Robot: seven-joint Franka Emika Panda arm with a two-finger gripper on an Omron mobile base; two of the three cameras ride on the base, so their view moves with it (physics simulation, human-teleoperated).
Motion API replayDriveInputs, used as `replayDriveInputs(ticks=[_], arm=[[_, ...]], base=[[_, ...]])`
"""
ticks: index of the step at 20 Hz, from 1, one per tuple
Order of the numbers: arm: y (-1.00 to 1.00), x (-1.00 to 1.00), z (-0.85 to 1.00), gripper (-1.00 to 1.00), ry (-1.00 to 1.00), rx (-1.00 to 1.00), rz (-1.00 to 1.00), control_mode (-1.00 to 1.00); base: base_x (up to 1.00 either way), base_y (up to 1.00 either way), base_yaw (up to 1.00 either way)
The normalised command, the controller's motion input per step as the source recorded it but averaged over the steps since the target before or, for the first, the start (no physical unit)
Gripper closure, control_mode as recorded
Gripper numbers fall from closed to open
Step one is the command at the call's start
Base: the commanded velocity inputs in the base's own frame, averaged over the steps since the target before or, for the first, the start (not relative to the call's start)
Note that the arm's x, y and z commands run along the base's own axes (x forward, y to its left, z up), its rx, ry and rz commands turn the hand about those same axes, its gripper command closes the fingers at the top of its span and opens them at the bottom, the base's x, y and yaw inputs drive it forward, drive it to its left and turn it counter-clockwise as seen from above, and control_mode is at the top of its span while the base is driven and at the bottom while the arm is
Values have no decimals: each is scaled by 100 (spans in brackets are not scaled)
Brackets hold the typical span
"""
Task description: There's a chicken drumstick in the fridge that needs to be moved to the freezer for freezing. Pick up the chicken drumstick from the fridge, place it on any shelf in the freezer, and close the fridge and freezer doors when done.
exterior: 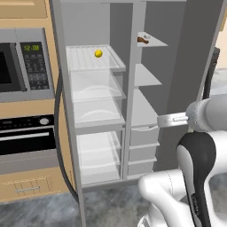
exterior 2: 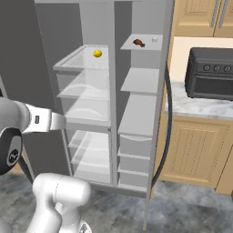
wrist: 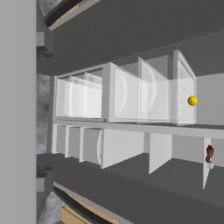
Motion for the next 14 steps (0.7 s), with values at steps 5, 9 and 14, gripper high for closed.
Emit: replayDriveInputs(ticks=[5,9,14], arm=[[61,-48,0,-100,-6,0,1,-100],[74,-66,0,-100,-7,1,0,-100],[67,-50,0,-100,-9,20,0,-100]], base=[[0,0,0],[0,0,0],[0,0,0]])
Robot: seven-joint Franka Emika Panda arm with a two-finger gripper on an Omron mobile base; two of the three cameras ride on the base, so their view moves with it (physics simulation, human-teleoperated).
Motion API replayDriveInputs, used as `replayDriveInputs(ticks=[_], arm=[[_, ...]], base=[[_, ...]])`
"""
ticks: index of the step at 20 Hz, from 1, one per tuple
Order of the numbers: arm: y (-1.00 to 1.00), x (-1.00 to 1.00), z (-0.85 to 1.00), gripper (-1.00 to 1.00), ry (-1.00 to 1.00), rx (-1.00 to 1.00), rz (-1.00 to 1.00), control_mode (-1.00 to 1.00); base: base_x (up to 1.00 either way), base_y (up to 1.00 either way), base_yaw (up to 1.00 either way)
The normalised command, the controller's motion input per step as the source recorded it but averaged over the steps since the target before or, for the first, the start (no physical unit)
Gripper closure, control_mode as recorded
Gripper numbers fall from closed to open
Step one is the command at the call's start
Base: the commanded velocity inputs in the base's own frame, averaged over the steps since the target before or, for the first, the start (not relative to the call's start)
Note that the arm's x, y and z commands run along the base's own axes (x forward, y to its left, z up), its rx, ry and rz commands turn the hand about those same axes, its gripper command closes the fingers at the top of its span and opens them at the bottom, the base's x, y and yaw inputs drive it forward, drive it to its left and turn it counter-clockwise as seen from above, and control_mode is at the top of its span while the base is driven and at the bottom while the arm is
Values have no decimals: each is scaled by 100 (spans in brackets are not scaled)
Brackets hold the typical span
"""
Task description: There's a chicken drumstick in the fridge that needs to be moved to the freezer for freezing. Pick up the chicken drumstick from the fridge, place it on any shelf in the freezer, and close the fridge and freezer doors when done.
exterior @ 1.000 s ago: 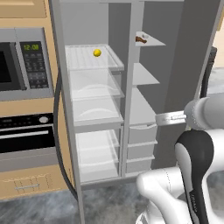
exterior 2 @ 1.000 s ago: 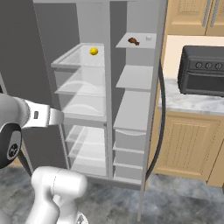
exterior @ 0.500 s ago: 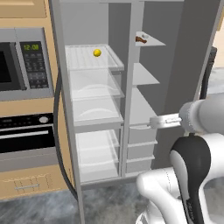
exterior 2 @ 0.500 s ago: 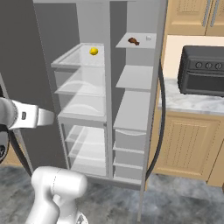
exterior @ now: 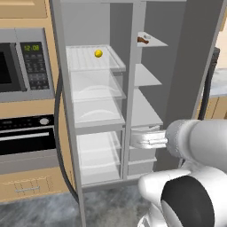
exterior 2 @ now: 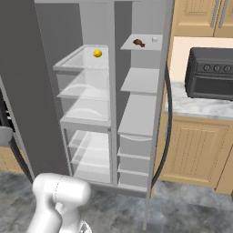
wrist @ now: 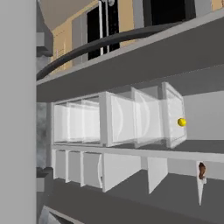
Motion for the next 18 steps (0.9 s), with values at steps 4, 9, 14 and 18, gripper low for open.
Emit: replayDriveInputs(ticks=[4,9,14,18], arm=[[49,-39,-8,-100,-11,21,0,-100],[68,11,-50,-100,-17,9,-9,-100],[81,51,-44,-100,-17,0,-13,-100],[85,70,-56,-100,-16,-3,-18,-100]], base=[[0,0,0],[0,0,0],[0,0,0],[0,0,0]])
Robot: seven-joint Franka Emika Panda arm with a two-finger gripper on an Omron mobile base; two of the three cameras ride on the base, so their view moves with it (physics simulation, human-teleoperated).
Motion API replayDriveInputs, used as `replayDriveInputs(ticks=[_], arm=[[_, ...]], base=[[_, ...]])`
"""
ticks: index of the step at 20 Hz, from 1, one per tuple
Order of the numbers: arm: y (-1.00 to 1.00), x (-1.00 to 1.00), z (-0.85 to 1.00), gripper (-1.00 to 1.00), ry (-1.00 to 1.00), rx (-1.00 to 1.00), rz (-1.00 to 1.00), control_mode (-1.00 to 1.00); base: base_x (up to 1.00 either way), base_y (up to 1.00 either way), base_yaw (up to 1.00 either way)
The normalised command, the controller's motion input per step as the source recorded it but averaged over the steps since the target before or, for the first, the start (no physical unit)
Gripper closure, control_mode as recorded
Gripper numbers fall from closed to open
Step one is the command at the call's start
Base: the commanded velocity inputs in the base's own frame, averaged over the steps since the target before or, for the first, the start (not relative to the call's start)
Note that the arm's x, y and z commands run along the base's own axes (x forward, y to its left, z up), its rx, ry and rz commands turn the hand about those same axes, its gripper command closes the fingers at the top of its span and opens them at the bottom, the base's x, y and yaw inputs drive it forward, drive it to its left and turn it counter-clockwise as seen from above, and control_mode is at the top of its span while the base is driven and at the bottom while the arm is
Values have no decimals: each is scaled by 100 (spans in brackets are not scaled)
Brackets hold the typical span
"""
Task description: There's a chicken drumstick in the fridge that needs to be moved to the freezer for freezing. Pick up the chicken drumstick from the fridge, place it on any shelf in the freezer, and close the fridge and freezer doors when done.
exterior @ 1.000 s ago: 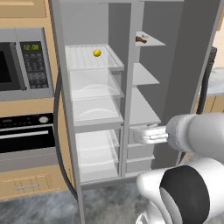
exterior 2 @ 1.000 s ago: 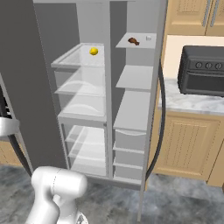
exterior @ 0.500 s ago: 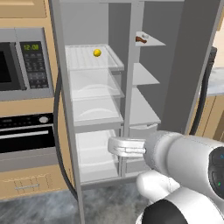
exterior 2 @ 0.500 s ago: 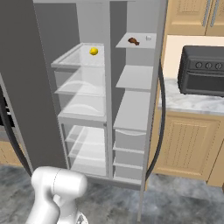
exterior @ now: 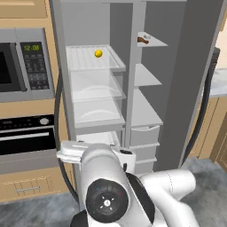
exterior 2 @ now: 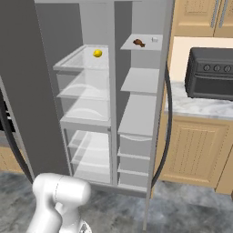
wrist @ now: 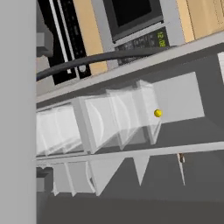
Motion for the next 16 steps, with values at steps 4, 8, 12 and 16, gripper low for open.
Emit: replayDriveInputs(ticks=[4,8,12,16], arm=[[76,85,-65,-100,-6,-2,-14,-100],[57,73,-68,-100,-3,-5,-15,-100],[72,53,-71,-100,0,-2,-10,-100],[67,16,-47,-100,0,-1,-5,-100]], base=[[0,0,0],[0,0,0],[0,0,0],[0,0,0]])
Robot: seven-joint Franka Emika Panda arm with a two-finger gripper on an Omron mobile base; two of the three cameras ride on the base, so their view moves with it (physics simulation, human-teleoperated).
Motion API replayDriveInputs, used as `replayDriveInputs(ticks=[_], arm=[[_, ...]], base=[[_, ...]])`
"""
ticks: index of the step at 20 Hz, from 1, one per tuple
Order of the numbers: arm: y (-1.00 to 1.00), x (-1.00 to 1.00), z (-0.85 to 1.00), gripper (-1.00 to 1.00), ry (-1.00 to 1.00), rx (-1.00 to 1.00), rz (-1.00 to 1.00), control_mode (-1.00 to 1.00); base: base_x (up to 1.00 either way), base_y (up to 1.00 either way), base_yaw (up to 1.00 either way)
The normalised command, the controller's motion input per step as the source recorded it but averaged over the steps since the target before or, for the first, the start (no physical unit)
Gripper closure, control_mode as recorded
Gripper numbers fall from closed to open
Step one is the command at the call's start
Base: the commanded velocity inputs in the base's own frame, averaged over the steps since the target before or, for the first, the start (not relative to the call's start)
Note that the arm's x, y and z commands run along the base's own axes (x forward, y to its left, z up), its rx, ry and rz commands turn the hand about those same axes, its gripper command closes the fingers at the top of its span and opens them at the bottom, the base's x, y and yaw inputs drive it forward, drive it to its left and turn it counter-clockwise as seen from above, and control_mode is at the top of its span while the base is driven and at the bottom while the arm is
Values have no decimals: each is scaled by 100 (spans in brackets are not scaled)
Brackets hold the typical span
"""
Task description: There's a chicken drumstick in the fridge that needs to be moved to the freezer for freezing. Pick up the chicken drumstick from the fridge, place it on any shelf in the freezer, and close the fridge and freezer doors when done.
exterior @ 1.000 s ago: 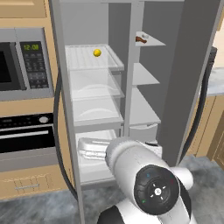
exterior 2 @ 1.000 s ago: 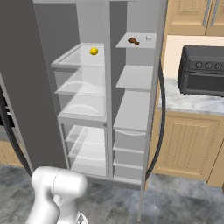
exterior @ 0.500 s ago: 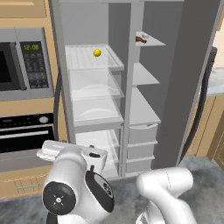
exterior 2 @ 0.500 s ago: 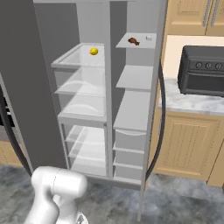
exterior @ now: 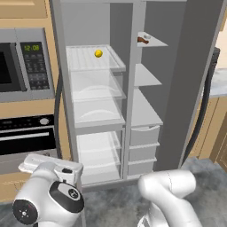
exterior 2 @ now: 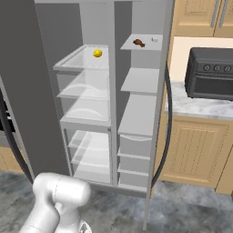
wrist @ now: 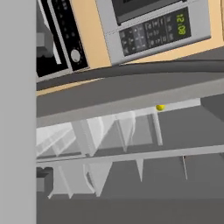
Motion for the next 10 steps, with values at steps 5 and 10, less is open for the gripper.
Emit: replayDriveInputs(ticks=[5,10], arm=[[32,37,-37,-100,0,0,-2,-100],[15,70,-43,-100,3,0,0,-100]], base=[[0,0,0],[0,0,0]])
